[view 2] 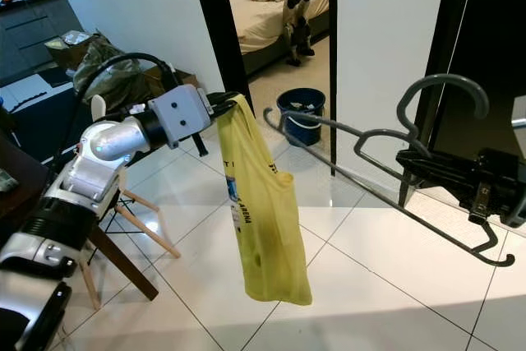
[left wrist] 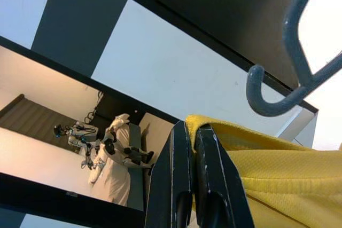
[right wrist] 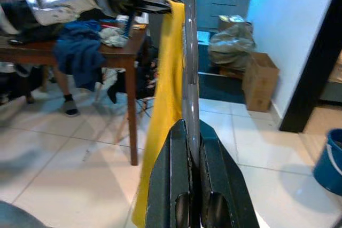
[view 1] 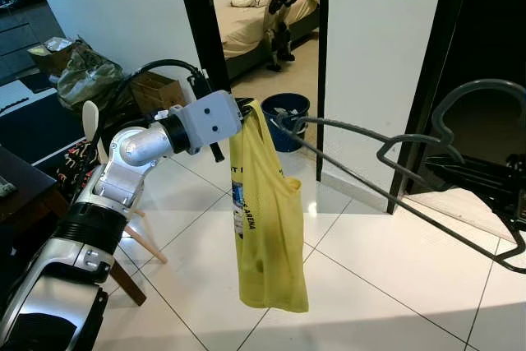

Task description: Hang hanger

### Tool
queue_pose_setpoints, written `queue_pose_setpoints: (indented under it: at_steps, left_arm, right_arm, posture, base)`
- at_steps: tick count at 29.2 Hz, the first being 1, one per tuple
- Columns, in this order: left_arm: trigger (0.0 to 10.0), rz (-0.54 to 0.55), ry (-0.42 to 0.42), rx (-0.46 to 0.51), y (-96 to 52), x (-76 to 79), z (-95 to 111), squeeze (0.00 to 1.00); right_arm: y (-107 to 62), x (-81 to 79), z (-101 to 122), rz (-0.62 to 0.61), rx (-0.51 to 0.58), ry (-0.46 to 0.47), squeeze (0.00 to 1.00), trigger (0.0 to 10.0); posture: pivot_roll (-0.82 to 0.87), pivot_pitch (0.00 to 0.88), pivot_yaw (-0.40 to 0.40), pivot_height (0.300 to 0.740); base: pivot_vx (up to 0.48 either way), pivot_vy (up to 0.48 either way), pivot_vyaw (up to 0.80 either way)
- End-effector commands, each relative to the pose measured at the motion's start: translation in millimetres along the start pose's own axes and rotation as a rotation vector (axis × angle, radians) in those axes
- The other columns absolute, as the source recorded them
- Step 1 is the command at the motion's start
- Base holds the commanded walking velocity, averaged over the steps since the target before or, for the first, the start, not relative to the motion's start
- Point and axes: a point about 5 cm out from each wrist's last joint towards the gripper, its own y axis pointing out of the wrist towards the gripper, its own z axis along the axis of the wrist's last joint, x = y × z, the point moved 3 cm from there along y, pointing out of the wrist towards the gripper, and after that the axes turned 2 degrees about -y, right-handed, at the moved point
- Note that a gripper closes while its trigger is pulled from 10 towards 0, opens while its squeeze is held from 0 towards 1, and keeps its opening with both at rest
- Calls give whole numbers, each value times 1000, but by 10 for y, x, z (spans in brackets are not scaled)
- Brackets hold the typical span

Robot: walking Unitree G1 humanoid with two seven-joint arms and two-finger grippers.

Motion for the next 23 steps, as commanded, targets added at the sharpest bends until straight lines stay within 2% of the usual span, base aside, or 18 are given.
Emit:
queue_pose_setpoints:
  at_steps: [1, 9, 23]
  left_arm:
    - [10000, 3, -5, 0, -17, -3, 1, 0]
    - [10000, 2, -4, 5, -12, -8, 13, 0]
    - [10000, -1, -9, 11, 0, 8, 23, 0]
  right_arm:
    - [44, -82, 14, 56, 2, 6, 0, 10000]
    - [63, -135, 40, 87, 22, 15, 0, 10000]
    - [148, -99, 59, 71, 44, 3, 0, 10000]
  posture:
    - [-82, 0, 145, 740]
    - [-86, 0, 151, 740]
    - [-84, 0, 149, 740]
  base:
    - [0, 0, 0]
    - [0, 0, 0]
    - [0, 0, 0]
